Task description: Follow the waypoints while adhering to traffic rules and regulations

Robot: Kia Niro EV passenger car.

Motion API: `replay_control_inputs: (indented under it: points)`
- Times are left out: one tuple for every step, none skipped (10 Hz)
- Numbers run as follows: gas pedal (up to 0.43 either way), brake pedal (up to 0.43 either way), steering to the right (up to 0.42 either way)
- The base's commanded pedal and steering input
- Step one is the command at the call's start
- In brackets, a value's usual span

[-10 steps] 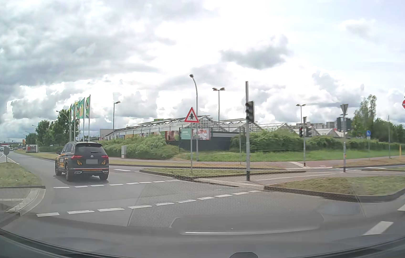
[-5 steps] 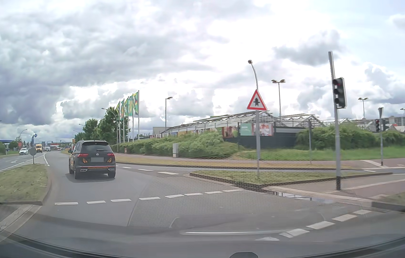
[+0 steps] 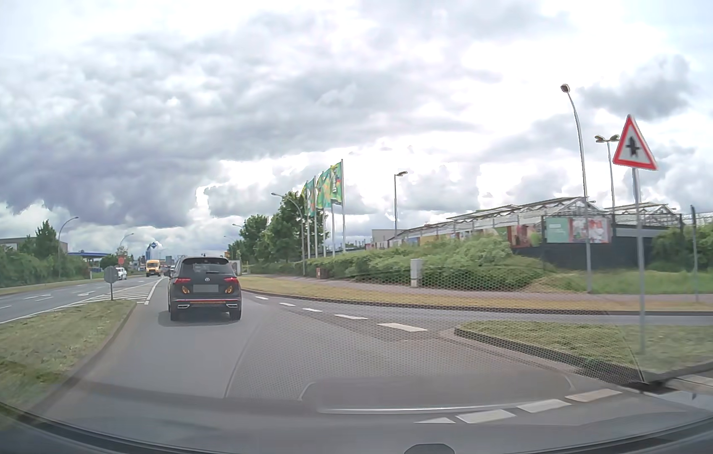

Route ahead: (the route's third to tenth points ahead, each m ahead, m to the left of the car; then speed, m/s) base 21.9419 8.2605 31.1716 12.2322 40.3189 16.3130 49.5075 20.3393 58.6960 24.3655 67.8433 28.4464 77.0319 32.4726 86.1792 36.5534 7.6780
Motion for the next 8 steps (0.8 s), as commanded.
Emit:
replay_control_inputs:
  points:
    - [0.150,0.000,-0.246]
    - [0.150,0.000,-0.243]
    - [0.150,0.000,-0.240]
    - [0.150,0.000,-0.231]
    - [0.150,0.000,-0.219]
    - [0.150,0.000,-0.204]
    - [0.150,0.000,-0.181]
    - [0.150,0.000,-0.156]
